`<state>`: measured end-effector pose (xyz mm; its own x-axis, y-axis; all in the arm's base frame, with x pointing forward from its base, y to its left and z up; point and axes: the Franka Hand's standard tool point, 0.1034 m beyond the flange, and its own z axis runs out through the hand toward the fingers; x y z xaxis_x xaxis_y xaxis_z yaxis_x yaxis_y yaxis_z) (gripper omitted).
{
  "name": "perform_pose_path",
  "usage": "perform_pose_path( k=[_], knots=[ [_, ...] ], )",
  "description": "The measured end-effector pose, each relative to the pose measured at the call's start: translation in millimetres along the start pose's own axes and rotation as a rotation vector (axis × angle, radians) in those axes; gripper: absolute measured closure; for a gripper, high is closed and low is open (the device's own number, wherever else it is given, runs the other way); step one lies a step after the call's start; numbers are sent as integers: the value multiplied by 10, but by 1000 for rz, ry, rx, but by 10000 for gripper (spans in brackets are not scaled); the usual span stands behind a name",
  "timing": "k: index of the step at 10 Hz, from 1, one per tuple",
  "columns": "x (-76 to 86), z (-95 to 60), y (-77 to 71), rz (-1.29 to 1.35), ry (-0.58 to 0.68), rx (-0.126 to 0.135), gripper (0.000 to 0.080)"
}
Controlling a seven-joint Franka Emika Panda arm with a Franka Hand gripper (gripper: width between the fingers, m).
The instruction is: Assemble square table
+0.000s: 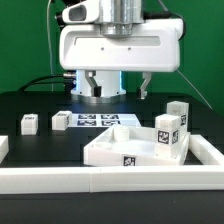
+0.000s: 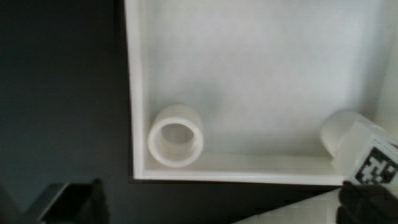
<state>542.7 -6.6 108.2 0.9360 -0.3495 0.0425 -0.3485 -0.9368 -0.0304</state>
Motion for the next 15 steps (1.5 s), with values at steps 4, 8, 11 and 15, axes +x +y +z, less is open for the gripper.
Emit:
perform_pose_path(
  k=[4, 8, 11, 15],
  knots=[
    [28, 399, 282, -24, 43, -54, 151],
    [17, 415, 294, -26, 40, -56, 151],
    [-264, 595, 366, 2, 48, -62, 151],
    [-320, 641, 414, 78, 39, -25, 151]
  ],
)
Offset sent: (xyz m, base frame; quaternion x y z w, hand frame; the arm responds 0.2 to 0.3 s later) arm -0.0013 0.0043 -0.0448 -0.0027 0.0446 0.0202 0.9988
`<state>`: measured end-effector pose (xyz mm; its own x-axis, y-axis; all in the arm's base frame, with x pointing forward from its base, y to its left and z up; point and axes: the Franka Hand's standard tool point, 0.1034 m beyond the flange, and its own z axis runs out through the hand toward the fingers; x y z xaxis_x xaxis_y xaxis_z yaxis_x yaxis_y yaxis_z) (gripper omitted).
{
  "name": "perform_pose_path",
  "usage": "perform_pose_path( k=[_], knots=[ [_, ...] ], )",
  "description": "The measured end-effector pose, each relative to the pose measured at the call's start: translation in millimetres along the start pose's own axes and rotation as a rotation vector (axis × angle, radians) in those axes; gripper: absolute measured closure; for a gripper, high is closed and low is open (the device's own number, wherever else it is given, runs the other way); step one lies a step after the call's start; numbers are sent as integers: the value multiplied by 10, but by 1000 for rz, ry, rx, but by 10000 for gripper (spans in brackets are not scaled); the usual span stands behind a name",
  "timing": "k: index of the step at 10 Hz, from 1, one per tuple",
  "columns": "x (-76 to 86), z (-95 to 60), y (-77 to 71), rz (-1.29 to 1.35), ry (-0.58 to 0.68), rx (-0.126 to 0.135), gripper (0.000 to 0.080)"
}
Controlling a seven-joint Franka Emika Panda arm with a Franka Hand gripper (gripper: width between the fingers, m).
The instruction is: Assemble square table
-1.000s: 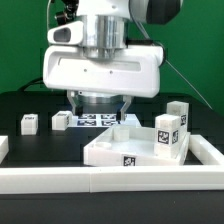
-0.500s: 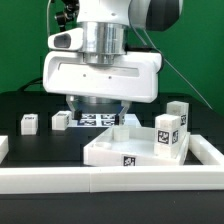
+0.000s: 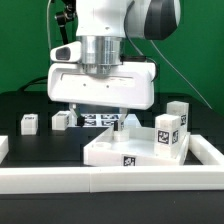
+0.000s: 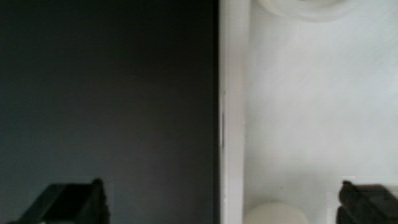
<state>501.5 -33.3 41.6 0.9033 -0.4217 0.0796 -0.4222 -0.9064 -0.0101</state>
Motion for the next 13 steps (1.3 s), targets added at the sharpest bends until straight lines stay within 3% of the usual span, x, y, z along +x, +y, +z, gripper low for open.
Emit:
perform_pose_path(
  k=[4, 8, 13],
  knots=[
    [-6, 12, 8, 0, -1, -2, 151],
    [-69, 142, 43, -1, 25, -18, 151],
    [-133, 271, -15, -16, 18, -33, 177]
  ],
)
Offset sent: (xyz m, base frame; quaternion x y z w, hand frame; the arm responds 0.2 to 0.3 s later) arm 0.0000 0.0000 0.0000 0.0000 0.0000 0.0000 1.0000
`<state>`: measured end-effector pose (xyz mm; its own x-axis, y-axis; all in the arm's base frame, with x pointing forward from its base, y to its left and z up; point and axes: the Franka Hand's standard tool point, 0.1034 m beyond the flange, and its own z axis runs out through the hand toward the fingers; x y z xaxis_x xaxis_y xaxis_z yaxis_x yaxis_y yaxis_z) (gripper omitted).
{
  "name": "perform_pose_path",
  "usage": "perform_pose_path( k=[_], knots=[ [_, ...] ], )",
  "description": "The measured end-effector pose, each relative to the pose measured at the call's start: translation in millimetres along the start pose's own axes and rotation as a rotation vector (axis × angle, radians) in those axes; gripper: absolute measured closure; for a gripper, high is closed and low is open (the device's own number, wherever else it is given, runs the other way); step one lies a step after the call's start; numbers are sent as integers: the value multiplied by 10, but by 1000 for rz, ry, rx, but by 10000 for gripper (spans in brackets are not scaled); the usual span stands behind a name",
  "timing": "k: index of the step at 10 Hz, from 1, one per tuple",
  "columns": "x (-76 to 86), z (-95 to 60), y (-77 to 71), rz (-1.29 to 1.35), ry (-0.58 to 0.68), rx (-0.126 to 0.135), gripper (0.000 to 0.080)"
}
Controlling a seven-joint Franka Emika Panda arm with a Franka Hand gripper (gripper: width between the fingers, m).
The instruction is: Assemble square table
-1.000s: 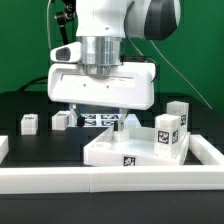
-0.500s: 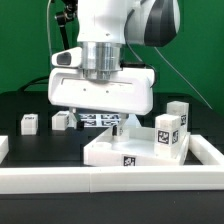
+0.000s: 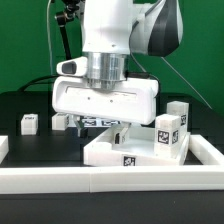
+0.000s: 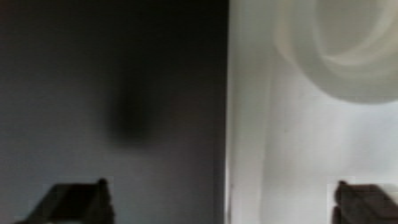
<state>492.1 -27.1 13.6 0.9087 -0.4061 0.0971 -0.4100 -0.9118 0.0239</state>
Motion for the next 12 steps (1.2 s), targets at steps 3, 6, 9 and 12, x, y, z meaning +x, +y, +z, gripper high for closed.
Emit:
perform_pose_path(
  k=[3, 6, 9, 12],
  knots=[
    [0, 1, 5, 0, 0, 0, 532],
    [5, -6, 1, 0, 1, 1, 741],
    [6, -7, 1, 0, 1, 1, 741],
    [6, -7, 1, 0, 1, 1, 741]
  ],
)
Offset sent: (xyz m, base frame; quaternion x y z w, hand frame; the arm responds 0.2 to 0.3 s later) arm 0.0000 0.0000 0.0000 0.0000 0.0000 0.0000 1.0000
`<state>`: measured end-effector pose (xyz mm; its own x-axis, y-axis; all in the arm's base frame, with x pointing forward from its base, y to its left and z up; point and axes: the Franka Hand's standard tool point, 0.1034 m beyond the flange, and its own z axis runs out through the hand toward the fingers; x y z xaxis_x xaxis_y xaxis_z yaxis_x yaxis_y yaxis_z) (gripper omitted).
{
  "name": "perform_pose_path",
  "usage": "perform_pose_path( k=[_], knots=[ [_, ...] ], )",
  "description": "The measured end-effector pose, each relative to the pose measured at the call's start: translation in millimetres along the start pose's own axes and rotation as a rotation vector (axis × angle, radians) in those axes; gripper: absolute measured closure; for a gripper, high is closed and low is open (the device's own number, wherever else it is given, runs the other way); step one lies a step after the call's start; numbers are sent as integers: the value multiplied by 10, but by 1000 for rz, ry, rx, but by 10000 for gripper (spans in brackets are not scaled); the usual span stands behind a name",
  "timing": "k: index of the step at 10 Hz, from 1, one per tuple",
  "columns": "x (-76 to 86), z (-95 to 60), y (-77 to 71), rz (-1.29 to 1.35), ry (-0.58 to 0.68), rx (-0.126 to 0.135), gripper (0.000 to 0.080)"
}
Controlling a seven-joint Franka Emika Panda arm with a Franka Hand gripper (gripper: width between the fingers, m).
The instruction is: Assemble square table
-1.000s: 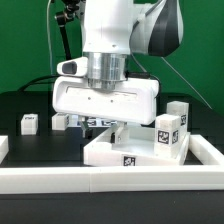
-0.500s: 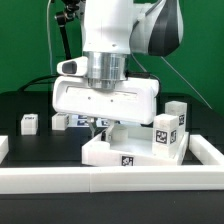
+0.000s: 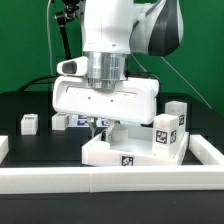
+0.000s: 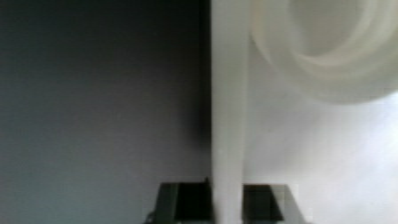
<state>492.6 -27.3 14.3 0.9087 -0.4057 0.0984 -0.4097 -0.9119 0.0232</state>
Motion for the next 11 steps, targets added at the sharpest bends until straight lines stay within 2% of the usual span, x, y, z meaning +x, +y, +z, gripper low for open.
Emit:
perform_pose_path(
  k=[3, 11],
  knots=[
    [9, -3, 0, -24, 2, 0, 741],
    [75, -28, 43, -453, 11, -8, 739]
  ],
)
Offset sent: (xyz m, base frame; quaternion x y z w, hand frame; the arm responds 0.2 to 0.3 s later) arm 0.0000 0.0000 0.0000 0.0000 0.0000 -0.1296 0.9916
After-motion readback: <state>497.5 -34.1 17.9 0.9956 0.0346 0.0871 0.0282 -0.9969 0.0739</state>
